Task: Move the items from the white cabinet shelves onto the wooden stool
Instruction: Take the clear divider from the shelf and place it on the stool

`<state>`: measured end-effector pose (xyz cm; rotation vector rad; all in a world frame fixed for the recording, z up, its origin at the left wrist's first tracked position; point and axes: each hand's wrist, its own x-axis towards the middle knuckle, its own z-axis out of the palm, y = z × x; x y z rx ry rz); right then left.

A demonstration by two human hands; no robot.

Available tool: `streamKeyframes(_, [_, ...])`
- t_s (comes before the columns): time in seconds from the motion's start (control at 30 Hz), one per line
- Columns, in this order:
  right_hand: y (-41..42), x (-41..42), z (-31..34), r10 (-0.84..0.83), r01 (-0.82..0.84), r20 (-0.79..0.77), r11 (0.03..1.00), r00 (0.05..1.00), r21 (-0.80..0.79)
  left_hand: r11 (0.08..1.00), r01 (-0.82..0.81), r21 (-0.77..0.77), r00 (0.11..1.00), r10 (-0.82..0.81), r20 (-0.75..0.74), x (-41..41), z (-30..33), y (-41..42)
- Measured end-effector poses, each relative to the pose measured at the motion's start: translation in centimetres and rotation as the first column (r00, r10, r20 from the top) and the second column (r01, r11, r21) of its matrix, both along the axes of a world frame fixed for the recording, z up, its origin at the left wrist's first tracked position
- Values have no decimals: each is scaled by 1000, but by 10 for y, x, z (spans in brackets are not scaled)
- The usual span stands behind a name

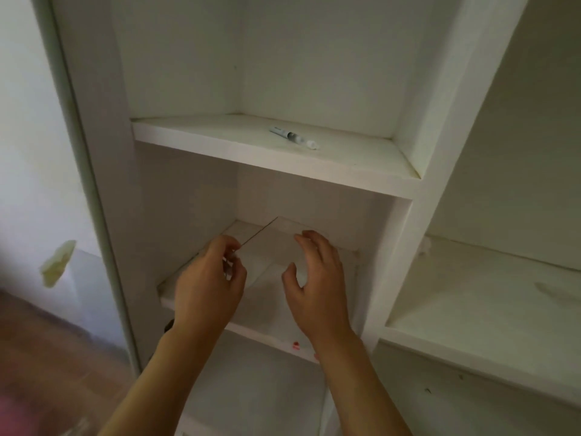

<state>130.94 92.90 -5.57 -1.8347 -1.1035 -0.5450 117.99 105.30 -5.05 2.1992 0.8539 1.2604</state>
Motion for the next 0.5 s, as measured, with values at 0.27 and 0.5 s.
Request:
streamKeyframes(0.27, [16, 0, 10, -128, 133, 93, 990, 987, -52, 992, -118, 44, 993, 117, 24, -41, 6, 7])
streamKeyframes(0.5, [19, 6, 9, -187, 193, 52, 972, 981, -134, 995, -78, 59, 997, 80, -21, -50, 8, 9])
